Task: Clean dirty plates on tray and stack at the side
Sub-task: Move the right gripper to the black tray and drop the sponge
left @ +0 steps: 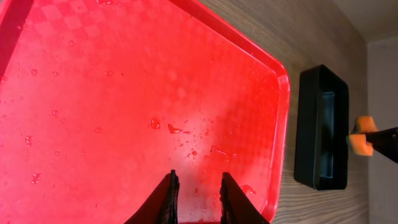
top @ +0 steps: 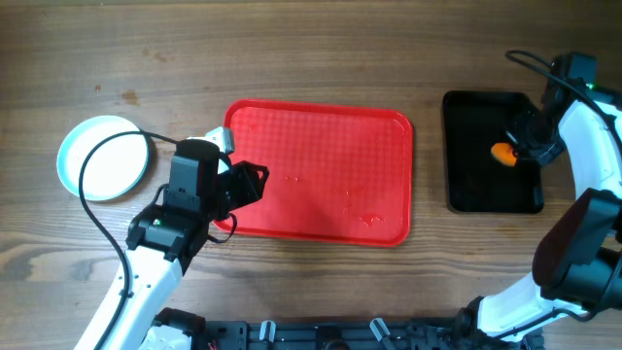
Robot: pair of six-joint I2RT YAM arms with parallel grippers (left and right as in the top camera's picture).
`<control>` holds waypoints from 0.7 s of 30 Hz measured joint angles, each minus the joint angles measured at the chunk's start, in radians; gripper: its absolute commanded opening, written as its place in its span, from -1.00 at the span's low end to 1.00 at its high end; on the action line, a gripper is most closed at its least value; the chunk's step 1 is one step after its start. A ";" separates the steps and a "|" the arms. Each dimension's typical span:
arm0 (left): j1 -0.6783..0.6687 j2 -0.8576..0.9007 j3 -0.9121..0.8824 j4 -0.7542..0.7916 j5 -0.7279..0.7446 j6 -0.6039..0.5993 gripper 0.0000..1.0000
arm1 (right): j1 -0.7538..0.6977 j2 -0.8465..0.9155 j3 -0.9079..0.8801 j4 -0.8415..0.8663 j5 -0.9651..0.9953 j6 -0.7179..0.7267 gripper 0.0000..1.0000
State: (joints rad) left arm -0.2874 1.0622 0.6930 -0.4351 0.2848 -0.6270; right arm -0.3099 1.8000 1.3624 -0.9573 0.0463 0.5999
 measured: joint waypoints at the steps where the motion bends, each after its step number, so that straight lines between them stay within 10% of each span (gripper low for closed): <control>1: 0.000 0.000 0.000 0.000 -0.002 0.002 -0.26 | 0.006 0.000 0.000 0.001 0.000 -0.003 -0.38; 4: 0.000 0.000 0.000 0.000 -0.007 0.005 -0.12 | 0.018 0.000 0.001 0.014 -0.004 -0.027 0.99; 16: 0.000 0.000 0.000 0.016 -0.007 0.005 -0.05 | 0.019 -0.019 0.156 -0.063 -0.090 -0.127 0.99; 19: 0.000 0.000 0.002 0.046 -0.006 0.008 -0.56 | 0.019 -0.073 0.232 -0.108 -0.114 -0.185 0.99; 21: 0.000 -0.002 0.019 0.041 -0.007 0.051 -0.56 | 0.019 -0.133 0.265 -0.120 -0.124 -0.237 1.00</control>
State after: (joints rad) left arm -0.2874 1.0607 0.7124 -0.3943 0.2779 -0.5758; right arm -0.2905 1.6669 1.6272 -1.0775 -0.0780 0.3630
